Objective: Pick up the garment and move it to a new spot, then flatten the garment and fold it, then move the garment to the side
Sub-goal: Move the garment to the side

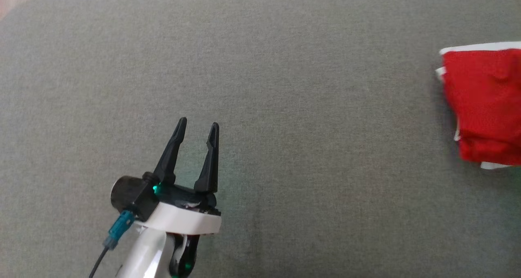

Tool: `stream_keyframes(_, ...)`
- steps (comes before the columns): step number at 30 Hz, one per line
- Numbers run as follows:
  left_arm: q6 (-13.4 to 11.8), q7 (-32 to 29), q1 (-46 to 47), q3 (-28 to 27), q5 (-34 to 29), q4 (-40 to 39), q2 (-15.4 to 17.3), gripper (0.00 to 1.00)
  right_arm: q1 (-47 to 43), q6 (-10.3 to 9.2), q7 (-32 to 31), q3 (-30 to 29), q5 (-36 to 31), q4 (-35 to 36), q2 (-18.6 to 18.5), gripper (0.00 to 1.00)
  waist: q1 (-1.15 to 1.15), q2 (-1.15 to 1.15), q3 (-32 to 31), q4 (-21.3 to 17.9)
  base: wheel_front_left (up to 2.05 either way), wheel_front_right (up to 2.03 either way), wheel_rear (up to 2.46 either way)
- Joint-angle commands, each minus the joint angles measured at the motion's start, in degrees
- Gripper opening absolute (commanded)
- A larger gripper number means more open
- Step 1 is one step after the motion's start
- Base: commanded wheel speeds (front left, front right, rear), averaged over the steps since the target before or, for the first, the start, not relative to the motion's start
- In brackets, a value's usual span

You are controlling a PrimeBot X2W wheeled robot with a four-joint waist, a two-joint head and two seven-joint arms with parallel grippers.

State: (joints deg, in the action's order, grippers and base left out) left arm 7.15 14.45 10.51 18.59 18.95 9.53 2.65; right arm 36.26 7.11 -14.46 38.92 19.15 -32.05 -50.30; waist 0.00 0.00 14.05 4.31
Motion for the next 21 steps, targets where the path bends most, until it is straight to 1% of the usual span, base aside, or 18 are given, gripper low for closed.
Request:
stream_keyframes(1,0.3,0.5,2.6,-1.7,-0.1,-1.8,0.2,1.0,-0.1,0.37,-0.8,0.3,-0.5,0.1,-3.9,0.0,0.0,0.0,0.6,0.5,0.0,0.0,0.0)
stream_keyframes(6,0.3,0.5,2.8,-1.8,-0.2,-1.7,0.2,1.0,-0.4,0.37,-2.5,-0.3,-1.8,-1.2,-5.2,0.0,0.0,0.0,1.0,0.6,0.0,0.0,0.0)
stream_keyframes(10,0.3,0.5,3.0,-1.8,-0.3,-1.7,0.2,1.0,-0.5,0.37,-4.0,-1.6,-4.4,-1.8,-5.8,0.0,0.0,0.0,1.2,0.5,0.0,0.0,0.0)
stream_keyframes(21,0.3,0.5,3.6,-1.4,-0.7,-1.9,0.2,1.0,-2.6,0.37,-6.4,-7.4,-8.6,-1.3,-3.6,0.0,0.0,0.0,2.2,0.4,0.0,0.0,0.0)
